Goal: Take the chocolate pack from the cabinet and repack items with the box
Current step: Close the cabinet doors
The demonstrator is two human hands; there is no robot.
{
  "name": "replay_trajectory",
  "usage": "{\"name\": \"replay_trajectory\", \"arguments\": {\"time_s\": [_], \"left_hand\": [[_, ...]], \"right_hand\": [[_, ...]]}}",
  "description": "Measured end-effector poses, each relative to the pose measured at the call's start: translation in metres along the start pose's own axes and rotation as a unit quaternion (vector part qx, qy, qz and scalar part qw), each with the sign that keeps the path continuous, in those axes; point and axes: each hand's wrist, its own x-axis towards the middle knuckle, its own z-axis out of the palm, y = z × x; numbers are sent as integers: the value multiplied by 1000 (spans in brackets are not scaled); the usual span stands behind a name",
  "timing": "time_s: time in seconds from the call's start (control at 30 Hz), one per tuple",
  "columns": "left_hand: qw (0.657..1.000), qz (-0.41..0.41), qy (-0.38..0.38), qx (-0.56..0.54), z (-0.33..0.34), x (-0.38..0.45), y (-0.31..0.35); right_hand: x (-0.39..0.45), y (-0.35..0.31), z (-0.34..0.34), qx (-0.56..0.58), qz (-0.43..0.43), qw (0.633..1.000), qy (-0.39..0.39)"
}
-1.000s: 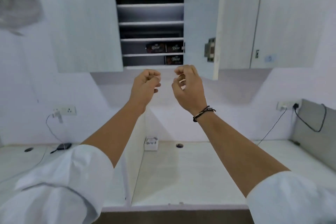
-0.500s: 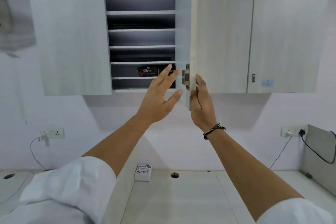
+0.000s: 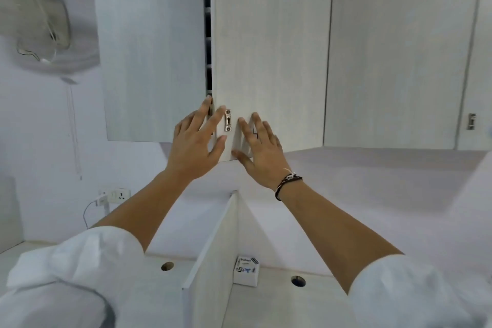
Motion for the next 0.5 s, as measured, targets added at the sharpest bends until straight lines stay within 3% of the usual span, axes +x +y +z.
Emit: {"name": "replay_trajectory", "arguments": {"time_s": [0.23, 0.5], "left_hand": [[986, -37, -143, 72, 80, 16, -121], [969, -17, -227, 94, 147, 47, -154]], "right_hand": [[76, 10, 76, -154, 64, 978, -127], [116, 42, 119, -237, 96, 956, -147]]}}
